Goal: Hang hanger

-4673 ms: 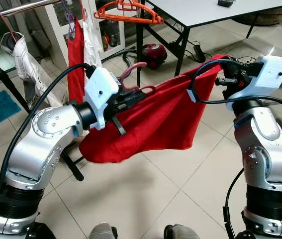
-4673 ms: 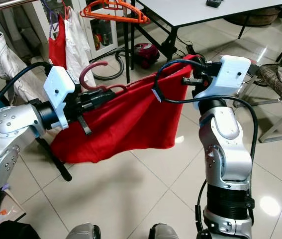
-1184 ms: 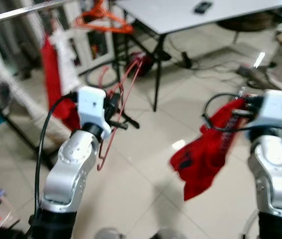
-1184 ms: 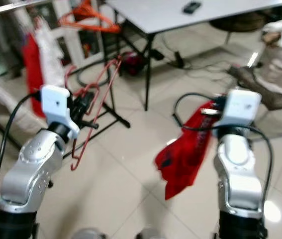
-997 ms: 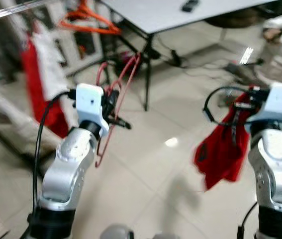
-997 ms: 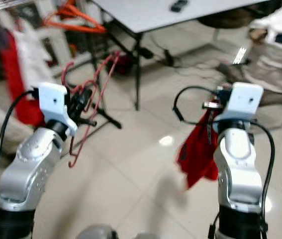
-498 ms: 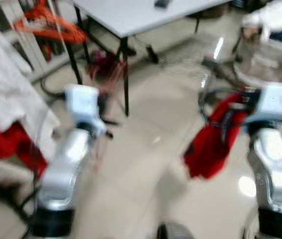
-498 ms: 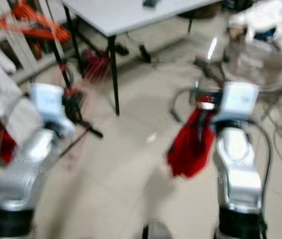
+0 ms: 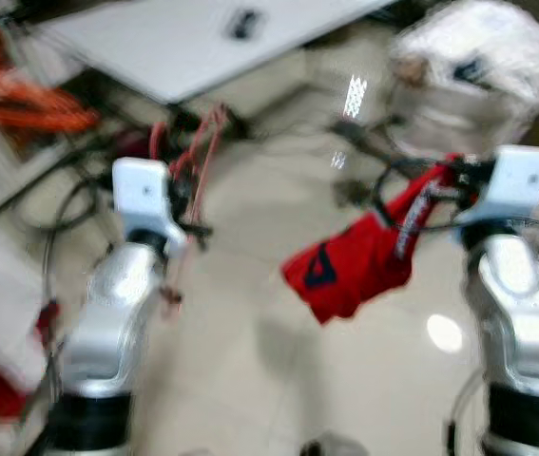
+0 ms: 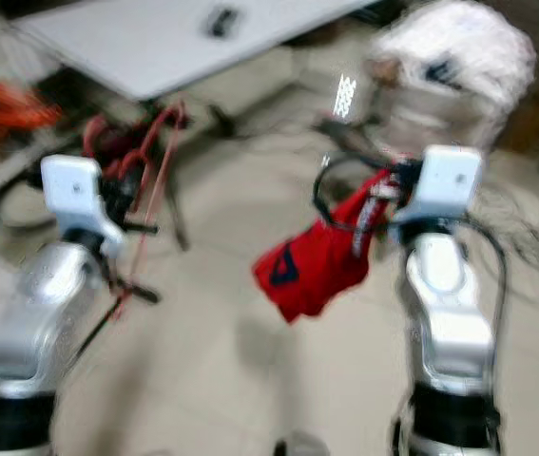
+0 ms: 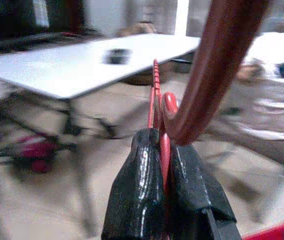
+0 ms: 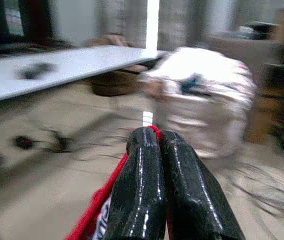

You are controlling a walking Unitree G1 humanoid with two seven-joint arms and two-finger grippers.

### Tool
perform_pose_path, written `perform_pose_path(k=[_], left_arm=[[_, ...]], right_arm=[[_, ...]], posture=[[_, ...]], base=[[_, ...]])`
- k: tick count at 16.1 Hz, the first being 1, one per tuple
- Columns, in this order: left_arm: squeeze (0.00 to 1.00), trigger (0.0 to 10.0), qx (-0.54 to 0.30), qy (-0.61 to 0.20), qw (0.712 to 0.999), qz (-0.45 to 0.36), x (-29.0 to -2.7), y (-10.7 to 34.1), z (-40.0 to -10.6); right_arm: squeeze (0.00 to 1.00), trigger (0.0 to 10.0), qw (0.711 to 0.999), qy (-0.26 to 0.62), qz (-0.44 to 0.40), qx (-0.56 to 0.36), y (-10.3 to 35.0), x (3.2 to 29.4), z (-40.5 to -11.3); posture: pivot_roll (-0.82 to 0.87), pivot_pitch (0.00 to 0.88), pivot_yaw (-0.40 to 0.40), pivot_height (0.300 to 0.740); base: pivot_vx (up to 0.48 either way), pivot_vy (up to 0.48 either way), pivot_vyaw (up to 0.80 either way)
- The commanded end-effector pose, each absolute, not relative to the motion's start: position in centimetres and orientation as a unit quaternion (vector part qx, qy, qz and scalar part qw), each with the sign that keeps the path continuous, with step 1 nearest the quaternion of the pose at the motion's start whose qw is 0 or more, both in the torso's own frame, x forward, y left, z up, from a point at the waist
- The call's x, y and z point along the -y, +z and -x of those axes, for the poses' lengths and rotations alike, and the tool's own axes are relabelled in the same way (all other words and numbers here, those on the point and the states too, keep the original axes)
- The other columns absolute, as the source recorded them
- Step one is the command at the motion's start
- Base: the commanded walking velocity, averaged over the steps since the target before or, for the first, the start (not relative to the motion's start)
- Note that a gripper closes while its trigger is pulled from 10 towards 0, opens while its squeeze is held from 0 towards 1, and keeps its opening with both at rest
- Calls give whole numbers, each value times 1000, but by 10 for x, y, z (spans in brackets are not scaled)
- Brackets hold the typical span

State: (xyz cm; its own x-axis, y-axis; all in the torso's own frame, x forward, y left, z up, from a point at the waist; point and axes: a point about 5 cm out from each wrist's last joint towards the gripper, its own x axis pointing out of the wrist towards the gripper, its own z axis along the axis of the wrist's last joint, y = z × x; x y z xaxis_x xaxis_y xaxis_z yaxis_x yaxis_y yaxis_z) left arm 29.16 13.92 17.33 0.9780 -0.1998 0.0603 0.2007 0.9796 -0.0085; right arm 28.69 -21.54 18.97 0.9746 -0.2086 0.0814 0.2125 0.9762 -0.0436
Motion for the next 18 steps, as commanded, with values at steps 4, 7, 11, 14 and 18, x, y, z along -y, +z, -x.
perform_pose_path(k=[4, 7, 11, 14, 18], left_arm=[[0, 10000, 45, -95, 994, -4, -147, 183, -296], [0, 10000, 47, -105, 993, -5, -143, 185, -297], [0, 10000, 50, -103, 993, -5, -145, 188, -298], [0, 10000, 70, -94, 993, -1, -148, 201, -303], [0, 10000, 72, -93, 993, -1, -149, 204, -305]], right_arm=[[0, 10000, 992, -109, 22, 63, 198, 214, -287], [0, 10000, 991, -116, 20, 60, 196, 214, -283], [0, 10000, 992, -113, 21, 61, 196, 214, -282], [0, 10000, 991, -113, 21, 71, 203, 213, -285], [0, 10000, 990, -113, 22, 76, 205, 213, -286]], posture=[[-38, 35, 28, 740], [-42, 37, 34, 740], [-46, 38, 38, 740], [-45, 44, 39, 740], [-45, 41, 42, 740]], base=[[461, 0, 0], [480, 0, 0], [480, 0, 0], [480, 0, 0], [480, 0, 0]])
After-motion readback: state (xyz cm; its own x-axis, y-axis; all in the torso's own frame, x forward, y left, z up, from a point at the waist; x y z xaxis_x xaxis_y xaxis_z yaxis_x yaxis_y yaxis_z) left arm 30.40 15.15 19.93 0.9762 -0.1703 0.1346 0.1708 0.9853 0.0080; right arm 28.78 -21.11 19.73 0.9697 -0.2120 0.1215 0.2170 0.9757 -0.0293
